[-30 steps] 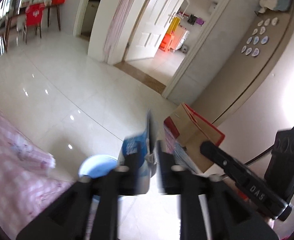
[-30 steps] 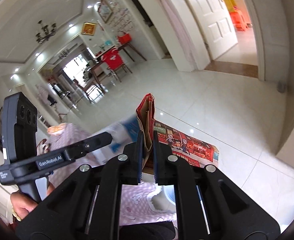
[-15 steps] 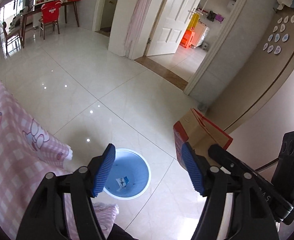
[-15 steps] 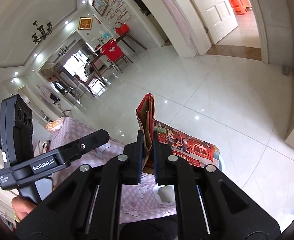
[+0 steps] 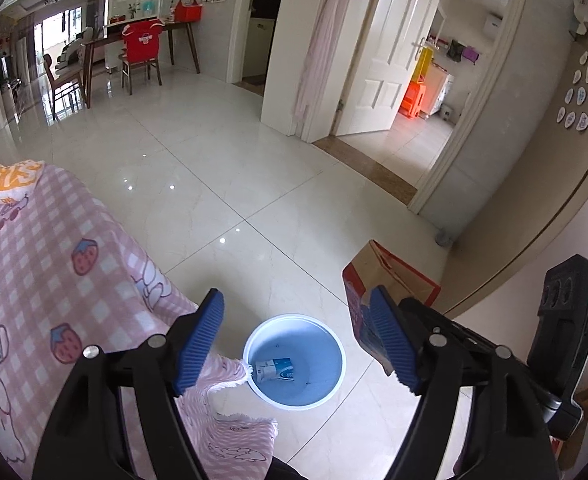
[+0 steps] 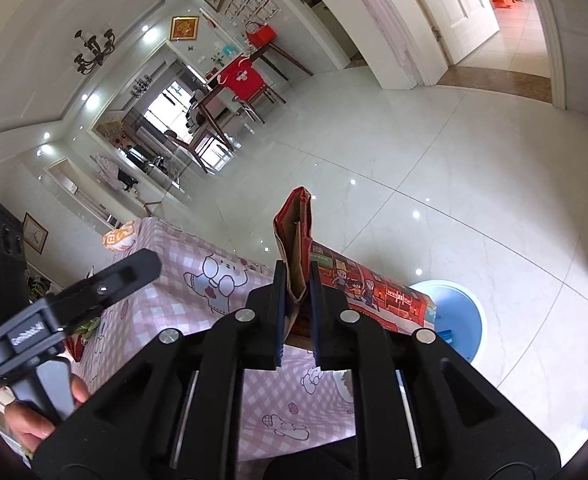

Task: Collect trash
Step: 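Carry both items over the blue bucket and open both tools to drop them, then grasp the green vegetable scraps with the left tool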

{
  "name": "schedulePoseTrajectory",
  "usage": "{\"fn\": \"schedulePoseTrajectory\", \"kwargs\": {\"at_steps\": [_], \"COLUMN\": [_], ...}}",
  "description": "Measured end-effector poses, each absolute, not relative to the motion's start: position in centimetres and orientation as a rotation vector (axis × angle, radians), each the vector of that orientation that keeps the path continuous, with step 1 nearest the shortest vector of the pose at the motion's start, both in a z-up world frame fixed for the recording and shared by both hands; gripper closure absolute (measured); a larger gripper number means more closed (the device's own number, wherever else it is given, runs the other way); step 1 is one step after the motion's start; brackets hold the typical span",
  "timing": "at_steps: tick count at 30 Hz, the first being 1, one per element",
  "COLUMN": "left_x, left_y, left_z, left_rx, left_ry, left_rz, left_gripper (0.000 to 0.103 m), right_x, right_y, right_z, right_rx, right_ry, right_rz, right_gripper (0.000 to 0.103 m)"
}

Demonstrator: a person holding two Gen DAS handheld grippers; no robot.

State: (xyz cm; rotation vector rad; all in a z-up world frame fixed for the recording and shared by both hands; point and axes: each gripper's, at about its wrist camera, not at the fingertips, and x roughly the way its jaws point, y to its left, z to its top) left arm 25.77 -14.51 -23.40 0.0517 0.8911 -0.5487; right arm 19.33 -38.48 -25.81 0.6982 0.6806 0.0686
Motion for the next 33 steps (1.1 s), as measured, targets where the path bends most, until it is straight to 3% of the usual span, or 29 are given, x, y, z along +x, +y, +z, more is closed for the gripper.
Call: {"fn": "schedulePoseTrajectory", "kwargs": {"at_steps": [2, 4, 5, 11, 19, 33], "left_x": [26.1, 26.2, 26.3, 26.2, 25.1, 23.3], "left_y": [-13.9, -13.6, -13.3, -11.7, -7.6, 9.5], "left_z": [-23.3, -23.2, -23.1, -22.6, -20.4, -18.0], "left_rx": [0.044, 0.042, 0.043, 0.029, 0.002, -0.070], "left_ry": [0.887, 0.887, 0.888, 0.883, 0.840, 0.753], "left_rz": [-0.541, -0.538, -0.532, -0.523, -0.481, -0.133], "left_gripper": [0.029, 0.028, 0.028, 0.028, 0.027, 0.021], "right_x": [19.7, 20.0, 20.0, 19.6, 18.8, 21.4], "right_y": [-38.4, -38.3, -38.4, -37.2, -32.7, -18.2], "right_z": [-25.8, -25.9, -25.9, -25.1, -19.8, -15.2], "right_rx": [0.692, 0.684, 0.681, 0.648, 0.520, 0.322], "right_ry": [0.674, 0.672, 0.666, 0.663, 0.613, 0.626], "right_rz": [0.062, 0.048, 0.034, 0.025, 0.065, 0.307], "right_gripper": [0.080, 0.042, 0.041, 0.041, 0.041, 0.041]}}
